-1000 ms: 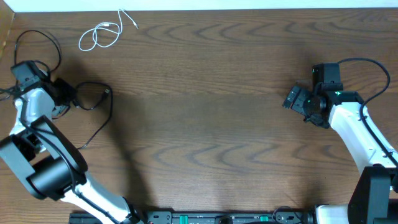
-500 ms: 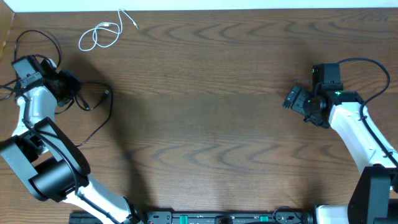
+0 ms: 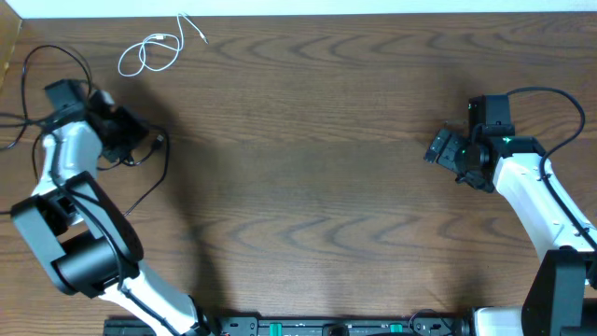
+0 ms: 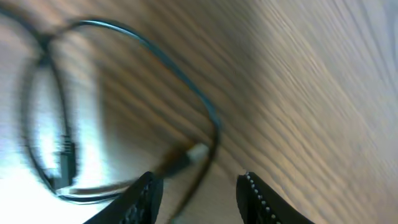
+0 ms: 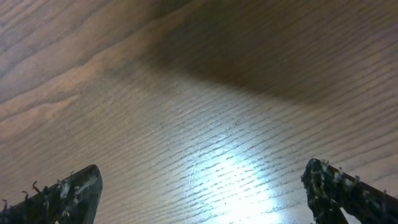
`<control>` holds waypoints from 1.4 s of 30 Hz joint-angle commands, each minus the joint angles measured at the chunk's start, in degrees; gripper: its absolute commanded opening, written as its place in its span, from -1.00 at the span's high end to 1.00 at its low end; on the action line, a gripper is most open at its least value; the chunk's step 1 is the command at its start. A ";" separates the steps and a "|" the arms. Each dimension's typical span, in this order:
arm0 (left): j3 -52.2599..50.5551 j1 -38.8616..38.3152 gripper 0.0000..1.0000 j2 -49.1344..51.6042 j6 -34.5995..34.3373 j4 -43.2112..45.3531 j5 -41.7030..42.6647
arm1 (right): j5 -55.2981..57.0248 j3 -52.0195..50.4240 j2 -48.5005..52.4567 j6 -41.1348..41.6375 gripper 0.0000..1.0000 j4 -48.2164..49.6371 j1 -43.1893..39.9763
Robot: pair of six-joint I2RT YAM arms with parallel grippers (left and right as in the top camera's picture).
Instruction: Untangle cables
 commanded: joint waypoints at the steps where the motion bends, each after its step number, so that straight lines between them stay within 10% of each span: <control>1: -0.26 -3.74 0.18 0.37 3.98 -1.07 -2.71 | 0.66 0.00 0.35 -0.37 -0.99 -0.04 -0.13; 5: -0.87 -6.62 0.84 0.39 3.87 -4.26 -10.08 | 0.66 0.00 0.35 -0.37 -0.99 -0.04 -0.13; 20: -6.64 -9.25 0.85 0.44 -18.49 -10.56 -24.48 | 0.66 0.00 0.35 -0.37 -0.99 -0.04 -0.13; 42: -13.11 -9.11 0.85 0.46 -16.57 2.64 -28.28 | 0.66 0.00 0.35 -0.37 -0.98 -0.04 -0.13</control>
